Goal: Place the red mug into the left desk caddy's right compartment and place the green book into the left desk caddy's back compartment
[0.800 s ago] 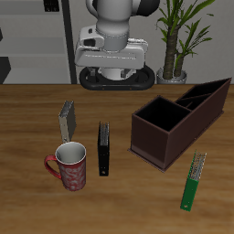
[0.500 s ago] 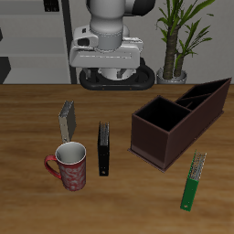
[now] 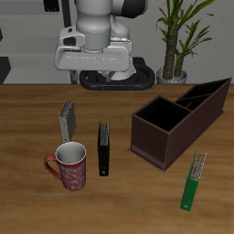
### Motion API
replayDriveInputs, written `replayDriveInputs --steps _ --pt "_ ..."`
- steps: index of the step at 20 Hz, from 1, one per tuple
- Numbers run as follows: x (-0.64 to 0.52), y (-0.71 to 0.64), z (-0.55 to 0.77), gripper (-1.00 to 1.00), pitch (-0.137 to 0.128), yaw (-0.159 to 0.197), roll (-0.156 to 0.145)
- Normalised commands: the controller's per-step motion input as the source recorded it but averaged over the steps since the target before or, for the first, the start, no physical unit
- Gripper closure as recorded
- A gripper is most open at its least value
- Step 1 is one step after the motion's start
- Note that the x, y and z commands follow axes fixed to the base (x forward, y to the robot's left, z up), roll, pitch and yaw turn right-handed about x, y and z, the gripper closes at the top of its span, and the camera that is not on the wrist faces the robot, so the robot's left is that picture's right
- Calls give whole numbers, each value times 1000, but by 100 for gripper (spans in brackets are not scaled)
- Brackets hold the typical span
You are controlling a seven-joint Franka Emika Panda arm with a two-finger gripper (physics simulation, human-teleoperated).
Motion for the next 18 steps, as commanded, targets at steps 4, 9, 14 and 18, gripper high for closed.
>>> replayDriveInputs --steps 4,9,14,18 --pt "271 -253 49 -100 -44 -10 -35" --pt "276 -189 23 -100 -44 4 -10" --pt "207 -45 -18 -100 -35 0 -4" --pt "251 -14 -50 -100 -12 12 2"
